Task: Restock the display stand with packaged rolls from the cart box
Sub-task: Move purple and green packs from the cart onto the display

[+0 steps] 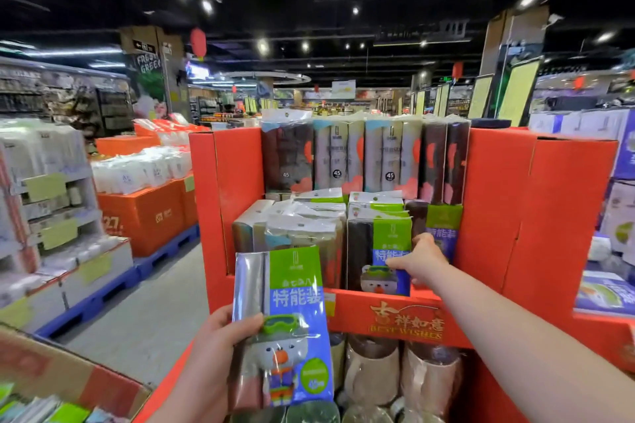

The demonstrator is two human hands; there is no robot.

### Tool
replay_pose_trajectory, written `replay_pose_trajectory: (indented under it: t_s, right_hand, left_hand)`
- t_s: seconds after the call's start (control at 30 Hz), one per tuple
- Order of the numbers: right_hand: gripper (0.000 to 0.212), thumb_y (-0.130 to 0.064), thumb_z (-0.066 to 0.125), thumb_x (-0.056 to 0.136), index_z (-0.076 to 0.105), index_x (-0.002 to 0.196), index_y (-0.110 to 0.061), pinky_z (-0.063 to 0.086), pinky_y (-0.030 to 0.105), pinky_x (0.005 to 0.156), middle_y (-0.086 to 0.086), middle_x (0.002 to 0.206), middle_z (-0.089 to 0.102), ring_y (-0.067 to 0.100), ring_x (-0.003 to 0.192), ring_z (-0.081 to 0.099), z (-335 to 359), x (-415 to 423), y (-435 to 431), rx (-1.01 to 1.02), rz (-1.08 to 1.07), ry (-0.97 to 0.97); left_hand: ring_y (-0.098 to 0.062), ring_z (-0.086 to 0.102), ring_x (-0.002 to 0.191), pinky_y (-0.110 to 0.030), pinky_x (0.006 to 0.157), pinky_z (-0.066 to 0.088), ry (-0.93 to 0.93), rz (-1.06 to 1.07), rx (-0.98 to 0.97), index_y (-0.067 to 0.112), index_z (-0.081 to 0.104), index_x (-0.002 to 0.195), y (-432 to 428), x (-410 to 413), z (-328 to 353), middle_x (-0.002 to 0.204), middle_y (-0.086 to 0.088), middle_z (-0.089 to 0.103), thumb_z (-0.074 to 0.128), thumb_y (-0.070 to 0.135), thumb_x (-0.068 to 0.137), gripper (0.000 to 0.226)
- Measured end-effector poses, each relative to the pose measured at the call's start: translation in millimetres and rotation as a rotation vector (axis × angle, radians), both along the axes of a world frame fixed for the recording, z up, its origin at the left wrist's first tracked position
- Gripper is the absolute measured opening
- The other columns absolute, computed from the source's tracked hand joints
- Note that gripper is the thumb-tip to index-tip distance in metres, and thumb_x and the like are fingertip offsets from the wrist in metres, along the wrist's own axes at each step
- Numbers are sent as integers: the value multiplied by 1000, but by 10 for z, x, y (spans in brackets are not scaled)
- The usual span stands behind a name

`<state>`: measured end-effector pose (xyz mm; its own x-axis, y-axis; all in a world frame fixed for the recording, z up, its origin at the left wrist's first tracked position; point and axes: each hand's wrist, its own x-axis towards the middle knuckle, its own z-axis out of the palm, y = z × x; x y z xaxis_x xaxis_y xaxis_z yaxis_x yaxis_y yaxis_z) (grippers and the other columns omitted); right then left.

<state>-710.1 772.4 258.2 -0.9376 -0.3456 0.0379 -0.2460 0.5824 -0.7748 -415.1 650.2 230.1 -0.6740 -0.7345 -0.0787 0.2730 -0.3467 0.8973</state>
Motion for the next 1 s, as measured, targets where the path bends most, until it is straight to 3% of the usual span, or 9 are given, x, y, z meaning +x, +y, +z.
replay_pose_trajectory:
  t_s: [0.1,0.3,0.4,0.5,0.6,0.67,0.77,0.9,1.0]
  right_hand:
    - [65,-25,87,62,46,109,-7,55,44,83,14,105,62,29,92,63,6,-10,-19,-19,1,-49]
    - [86,-26,82,68,36,139,-6,46,34,93,14,132,51,29,115,54,78,109,114,9,6,52]
    - [60,-36,74,78,50,127,-11,48,35,90,12,126,56,26,112,56,285,282,292,-92,35,150]
    - [29,-49,55,90,60,100,-22,43,27,62,2,102,65,16,83,61,500,653,487,-166,396,-210]
    - [22,-35,63,89,63,104,-20,50,30,70,-4,99,71,15,84,66,462,801,603,-151,613,-297]
    - [17,-20,66,88,64,104,-17,55,28,68,-3,95,73,13,80,70,482,744,665,-287,568,-223]
    - [22,-5,61,89,60,110,-12,56,21,63,3,99,72,8,74,69,601,578,770,-458,491,-132]
    - [24,-4,61,89,56,109,-17,54,19,61,4,105,69,6,78,69,620,420,750,-524,424,-46]
    - [30,-7,68,85,55,109,-18,56,34,80,8,112,67,19,94,67,496,330,606,-427,331,16]
  left_hand:
    - [-46,64,84,-59,80,51,-9,-5,2,-9,57,113,17,-56,2,100,-38,65,69,2,53,62]
    - [-35,66,67,-42,61,56,-11,-72,-9,-4,58,106,157,-273,68,86,-28,69,64,0,68,40]
    - [-38,66,77,-50,72,55,-7,-117,-6,-3,58,109,260,-451,135,95,-29,69,68,4,64,47]
    - [-34,67,75,-45,71,56,-4,-153,-42,-1,57,108,384,-673,233,91,-24,70,64,-1,77,32]
    - [-36,67,85,-53,80,54,15,-191,-69,-2,54,113,499,-895,332,103,-26,69,61,0,85,29]
    - [-31,68,95,-47,85,55,0,-220,-207,4,56,119,537,-1004,365,108,-18,70,62,10,89,31]
    - [-12,62,101,-22,82,48,-235,-117,-660,16,55,125,480,-1085,323,116,1,63,65,31,88,41]
    - [-16,57,114,-32,99,44,-583,-57,-1221,19,61,123,285,-1051,135,122,1,62,60,46,83,48]
    - [-13,52,118,-30,101,40,-681,-88,-1391,24,62,122,223,-1011,80,121,8,61,57,43,87,40]
